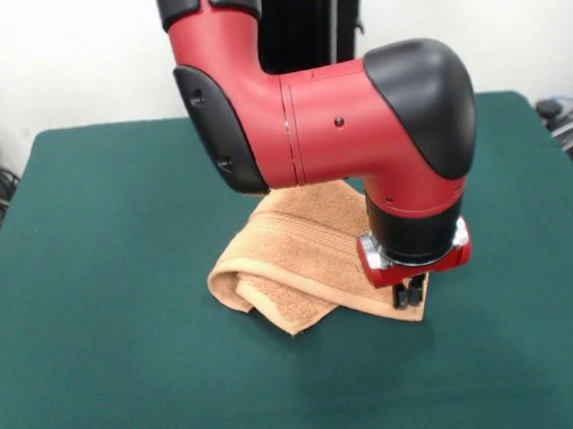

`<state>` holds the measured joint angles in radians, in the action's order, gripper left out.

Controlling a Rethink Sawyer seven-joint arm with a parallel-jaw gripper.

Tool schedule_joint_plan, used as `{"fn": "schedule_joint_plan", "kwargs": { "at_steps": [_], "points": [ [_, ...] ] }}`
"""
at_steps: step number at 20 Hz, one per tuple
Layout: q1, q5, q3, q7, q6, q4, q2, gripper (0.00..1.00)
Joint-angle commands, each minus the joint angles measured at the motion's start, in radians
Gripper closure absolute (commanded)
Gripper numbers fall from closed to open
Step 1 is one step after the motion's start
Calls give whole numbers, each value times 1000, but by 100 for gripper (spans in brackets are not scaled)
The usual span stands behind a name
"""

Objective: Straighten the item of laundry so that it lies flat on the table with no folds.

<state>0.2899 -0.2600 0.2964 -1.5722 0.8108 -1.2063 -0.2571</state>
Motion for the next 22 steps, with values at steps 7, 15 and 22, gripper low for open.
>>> {"fn": "schedule_joint_plan", "kwargs": {
  "at_steps": [7, 15, 22],
  "points": [
    [-1, -56, 31, 17, -85, -13, 91, 0],
    [-16, -58, 5, -18, -67, -51, 23, 0],
    [-9, -50, 17, 30, 0, -13, 11, 0]
  ]
}}
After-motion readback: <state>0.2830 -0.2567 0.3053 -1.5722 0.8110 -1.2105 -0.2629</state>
